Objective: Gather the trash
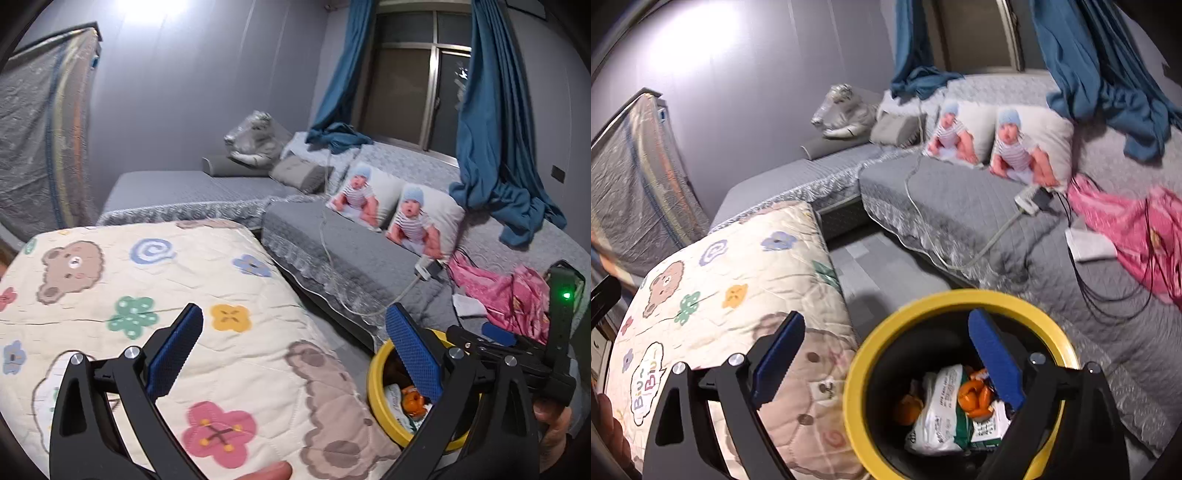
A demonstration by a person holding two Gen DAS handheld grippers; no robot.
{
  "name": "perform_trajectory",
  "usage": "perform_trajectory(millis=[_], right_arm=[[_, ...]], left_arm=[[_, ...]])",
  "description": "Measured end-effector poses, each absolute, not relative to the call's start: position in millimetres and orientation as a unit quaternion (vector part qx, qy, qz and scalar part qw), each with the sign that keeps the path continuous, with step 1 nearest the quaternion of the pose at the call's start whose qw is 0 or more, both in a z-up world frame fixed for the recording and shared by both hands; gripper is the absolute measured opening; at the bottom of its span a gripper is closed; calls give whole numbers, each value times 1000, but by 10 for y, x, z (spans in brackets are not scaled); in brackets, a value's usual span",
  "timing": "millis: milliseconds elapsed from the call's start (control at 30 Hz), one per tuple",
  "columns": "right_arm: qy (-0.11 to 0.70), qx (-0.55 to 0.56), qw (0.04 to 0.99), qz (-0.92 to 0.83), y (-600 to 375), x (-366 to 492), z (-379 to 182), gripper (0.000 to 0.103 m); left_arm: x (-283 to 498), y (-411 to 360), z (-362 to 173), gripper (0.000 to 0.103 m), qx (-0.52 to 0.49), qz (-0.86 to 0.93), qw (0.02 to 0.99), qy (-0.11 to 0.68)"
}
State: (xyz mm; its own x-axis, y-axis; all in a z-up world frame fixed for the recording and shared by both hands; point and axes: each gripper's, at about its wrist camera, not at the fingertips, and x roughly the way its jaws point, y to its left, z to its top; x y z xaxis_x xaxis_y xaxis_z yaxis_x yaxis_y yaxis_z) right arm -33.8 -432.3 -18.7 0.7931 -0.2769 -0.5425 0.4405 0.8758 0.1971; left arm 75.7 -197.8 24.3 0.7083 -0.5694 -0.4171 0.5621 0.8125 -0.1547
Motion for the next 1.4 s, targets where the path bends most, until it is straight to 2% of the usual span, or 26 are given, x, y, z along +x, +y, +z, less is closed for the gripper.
perform_trajectory(millis=[567, 1400], right_arm=[[204, 111, 964, -131, -3532, -230, 143, 95], [163, 50, 982, -82, -2534, -77, 127, 95]], left_arm=[[533, -1193, 478, 95, -28, -212, 961, 175], [333, -388, 380, 95, -23, -87, 984, 154]])
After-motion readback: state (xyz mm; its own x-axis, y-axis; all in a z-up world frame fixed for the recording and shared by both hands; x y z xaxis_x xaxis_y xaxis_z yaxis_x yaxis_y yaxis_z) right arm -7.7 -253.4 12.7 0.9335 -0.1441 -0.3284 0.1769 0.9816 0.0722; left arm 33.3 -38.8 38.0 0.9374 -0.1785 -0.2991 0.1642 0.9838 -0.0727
